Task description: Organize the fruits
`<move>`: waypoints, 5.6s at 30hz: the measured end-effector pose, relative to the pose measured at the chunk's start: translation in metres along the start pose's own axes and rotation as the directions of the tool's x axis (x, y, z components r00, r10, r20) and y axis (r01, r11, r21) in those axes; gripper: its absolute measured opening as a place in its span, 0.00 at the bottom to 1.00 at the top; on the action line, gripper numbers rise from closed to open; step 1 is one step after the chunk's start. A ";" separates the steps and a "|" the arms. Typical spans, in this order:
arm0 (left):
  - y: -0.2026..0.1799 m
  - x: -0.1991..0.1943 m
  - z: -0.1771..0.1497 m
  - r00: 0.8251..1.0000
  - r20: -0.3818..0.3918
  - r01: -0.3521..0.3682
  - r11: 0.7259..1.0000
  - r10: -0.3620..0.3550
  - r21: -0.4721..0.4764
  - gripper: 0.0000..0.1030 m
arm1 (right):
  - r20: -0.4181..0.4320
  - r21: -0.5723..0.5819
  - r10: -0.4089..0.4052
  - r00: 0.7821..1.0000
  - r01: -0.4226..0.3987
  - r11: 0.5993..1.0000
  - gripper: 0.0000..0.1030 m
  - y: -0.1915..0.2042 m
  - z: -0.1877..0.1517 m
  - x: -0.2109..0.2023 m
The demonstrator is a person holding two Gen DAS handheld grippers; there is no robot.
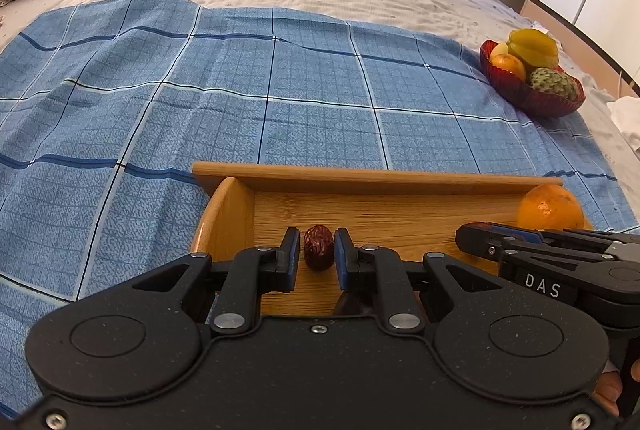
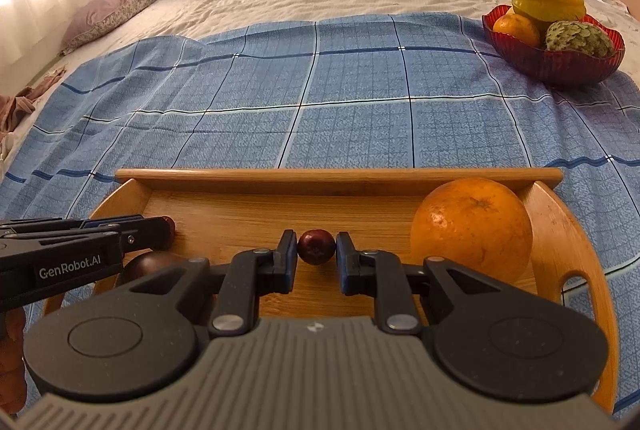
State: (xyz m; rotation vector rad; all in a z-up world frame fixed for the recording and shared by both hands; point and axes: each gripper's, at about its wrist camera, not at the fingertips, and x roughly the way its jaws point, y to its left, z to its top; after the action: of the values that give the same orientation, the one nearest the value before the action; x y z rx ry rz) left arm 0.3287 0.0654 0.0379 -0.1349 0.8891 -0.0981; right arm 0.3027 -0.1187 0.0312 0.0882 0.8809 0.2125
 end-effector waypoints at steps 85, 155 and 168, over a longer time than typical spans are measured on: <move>-0.046 -0.151 -0.105 0.950 0.302 0.023 0.985 -0.075 0.172 0.77 | 0.366 -0.134 -0.009 0.931 0.062 0.989 0.87 -0.003 -0.096 -0.137; -0.076 -0.155 -0.238 0.960 0.273 -0.107 0.982 0.062 0.153 0.85 | 0.325 -0.021 -0.144 0.935 0.159 0.987 0.93 -0.028 -0.230 -0.160; -0.072 -0.137 -0.245 0.970 0.230 -0.103 0.988 0.074 0.119 0.92 | 0.303 -0.026 -0.164 0.939 0.180 0.983 0.98 -0.031 -0.234 -0.147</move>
State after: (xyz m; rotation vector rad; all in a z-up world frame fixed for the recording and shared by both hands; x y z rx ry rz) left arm 0.0499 -0.0045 0.0023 0.0157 0.6591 -0.0556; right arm 0.0352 -0.1838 -0.0110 -0.0075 0.5754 0.0551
